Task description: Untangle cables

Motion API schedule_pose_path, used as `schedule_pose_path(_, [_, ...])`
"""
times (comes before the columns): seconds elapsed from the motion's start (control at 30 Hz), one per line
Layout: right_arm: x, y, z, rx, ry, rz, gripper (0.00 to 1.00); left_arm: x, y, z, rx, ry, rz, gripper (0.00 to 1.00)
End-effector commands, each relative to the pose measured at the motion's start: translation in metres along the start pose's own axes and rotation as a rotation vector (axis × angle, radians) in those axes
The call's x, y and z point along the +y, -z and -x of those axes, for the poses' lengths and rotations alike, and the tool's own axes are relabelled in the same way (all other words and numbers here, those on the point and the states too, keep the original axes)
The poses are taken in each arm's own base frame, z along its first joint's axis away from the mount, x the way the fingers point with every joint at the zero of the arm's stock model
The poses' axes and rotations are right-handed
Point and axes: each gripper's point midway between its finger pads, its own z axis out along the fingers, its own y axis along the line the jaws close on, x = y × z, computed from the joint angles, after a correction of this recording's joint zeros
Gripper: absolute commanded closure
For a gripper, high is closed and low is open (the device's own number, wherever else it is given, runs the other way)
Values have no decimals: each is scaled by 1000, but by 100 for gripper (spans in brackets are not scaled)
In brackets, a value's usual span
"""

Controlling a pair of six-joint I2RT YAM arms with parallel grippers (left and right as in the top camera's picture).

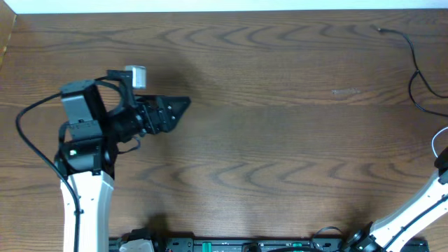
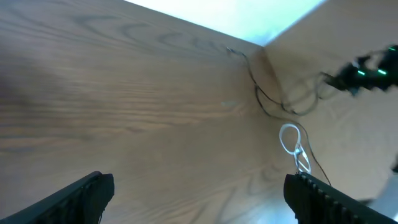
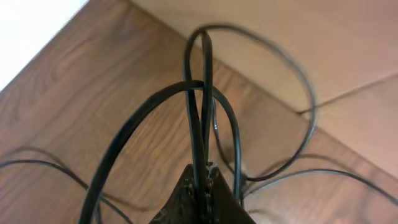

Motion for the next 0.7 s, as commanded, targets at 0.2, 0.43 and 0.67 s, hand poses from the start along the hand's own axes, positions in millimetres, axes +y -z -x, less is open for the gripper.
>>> schedule_pose_path(0.2, [58,-18,-9,9,196,387,99,-38,5,-5,-10,-121,-53,7])
schedule_pose_path(0.43, [65,-15,-11,16,210,440,99,-42,7,-4,-18,-133,-55,7])
schedule_pose_path(0.67, [49,-23,-13,31,184,341,99,-42,7,-4,-18,-132,-56,7])
